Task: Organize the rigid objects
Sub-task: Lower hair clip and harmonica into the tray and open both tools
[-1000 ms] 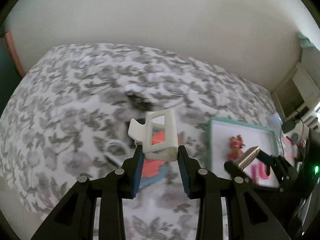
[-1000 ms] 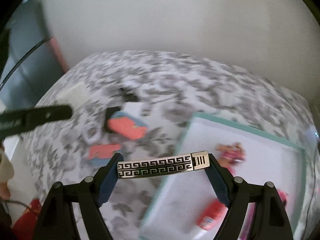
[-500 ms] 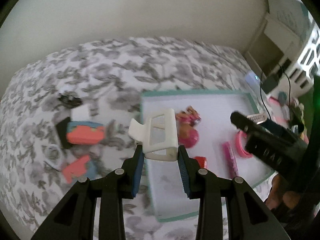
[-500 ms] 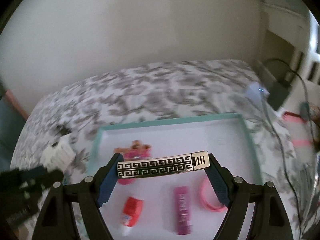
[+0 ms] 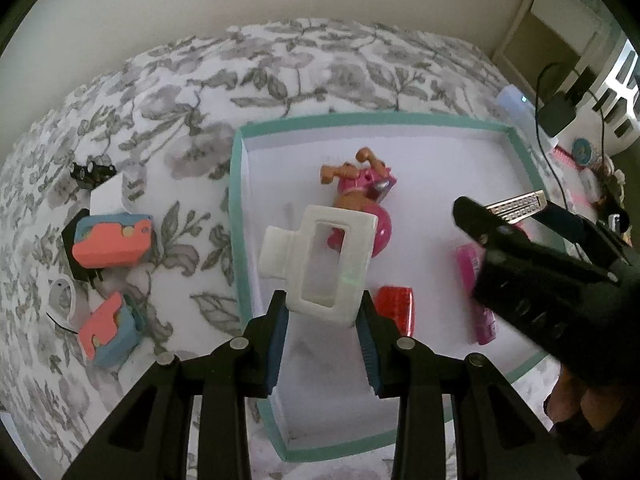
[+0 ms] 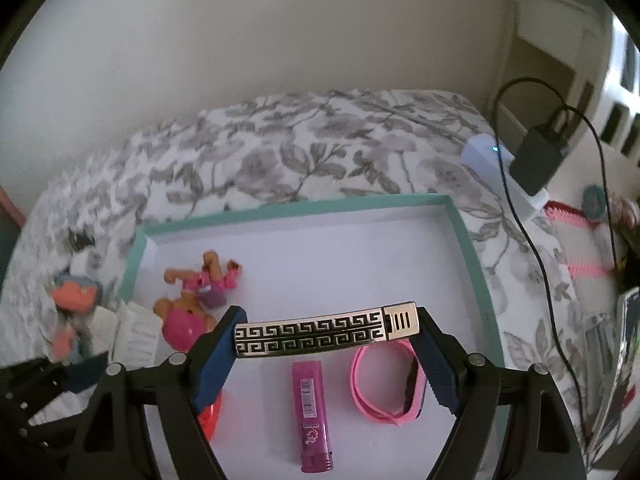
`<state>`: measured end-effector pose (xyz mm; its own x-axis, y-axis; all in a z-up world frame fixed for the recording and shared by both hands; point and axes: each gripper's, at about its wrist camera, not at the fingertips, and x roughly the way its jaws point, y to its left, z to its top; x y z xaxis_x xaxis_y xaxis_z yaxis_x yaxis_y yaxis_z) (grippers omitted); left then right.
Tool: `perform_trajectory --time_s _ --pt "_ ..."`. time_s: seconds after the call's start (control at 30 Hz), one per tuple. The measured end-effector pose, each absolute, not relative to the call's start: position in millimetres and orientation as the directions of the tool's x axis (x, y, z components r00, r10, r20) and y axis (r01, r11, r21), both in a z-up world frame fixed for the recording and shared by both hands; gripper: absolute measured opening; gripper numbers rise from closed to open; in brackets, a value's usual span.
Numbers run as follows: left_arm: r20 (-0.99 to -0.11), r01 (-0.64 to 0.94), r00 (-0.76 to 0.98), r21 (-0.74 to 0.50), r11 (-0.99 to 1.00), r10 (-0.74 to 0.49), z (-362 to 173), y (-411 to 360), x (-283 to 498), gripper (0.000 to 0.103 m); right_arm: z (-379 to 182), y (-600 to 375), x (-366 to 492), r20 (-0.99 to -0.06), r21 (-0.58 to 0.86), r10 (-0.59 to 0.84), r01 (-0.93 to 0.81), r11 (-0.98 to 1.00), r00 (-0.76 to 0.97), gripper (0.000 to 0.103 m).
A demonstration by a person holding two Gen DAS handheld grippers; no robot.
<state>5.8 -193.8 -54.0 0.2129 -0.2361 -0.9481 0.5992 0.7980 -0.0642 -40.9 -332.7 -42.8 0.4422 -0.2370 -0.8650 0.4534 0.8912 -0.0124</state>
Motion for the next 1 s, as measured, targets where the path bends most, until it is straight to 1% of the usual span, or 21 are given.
perform_trajectory --time_s 0.17,0.43,0.53,0.6,0.7,0.8,1.0 --pt "-0.962 0.608 0.189 -0.043 0.793 -0.197 -65.1 -196.3 3.7 0.035 -60.0 -315.0 -32.4 -0.884 -0.097 -0.256 0.383 0.919 0.392 0.084" --pt "-0.973 0.607 0.152 -0.046 0.794 -0.173 -76.7 -195.6 2.9 0.035 -73.1 -311.4 -29.9 -0.9 -0.113 -0.251 0.364 0.925 0.357 0.084" --pt "-0.973 0.608 0.155 -0.041 0.793 -0.169 -75.8 -196.1 2.2 0.038 -73.1 -311.0 -29.6 -0.9 -0.114 -0.252 0.365 0.924 0.355 0.084" --pt "-0.973 0.608 0.157 -0.038 0.793 -0.167 -74.5 -196.5 2.4 0.048 -72.7 -311.6 -29.4 -0.901 -0.108 -0.247 0.369 0.923 0.356 0.085" --pt "-0.973 0.602 0.159 -0.041 0.797 -0.17 -71.6 -196.0 5.1 0.054 -71.2 -314.8 -28.9 -0.903 -0.09 -0.237 0.38 0.921 0.359 0.085" --pt "-0.97 0.595 0.165 -0.048 0.802 -0.18 -65.1 -193.4 8.3 0.057 -67.0 -315.5 -28.8 -0.897 -0.081 -0.236 0.387 0.919 0.374 0.085" --pt "-0.957 0.576 0.188 -0.074 0.814 -0.22 -46.0 -184.1 13.3 0.058 -53.1 -319.1 -29.1 -0.876 -0.055 -0.243 0.413 0.909 0.417 0.085"
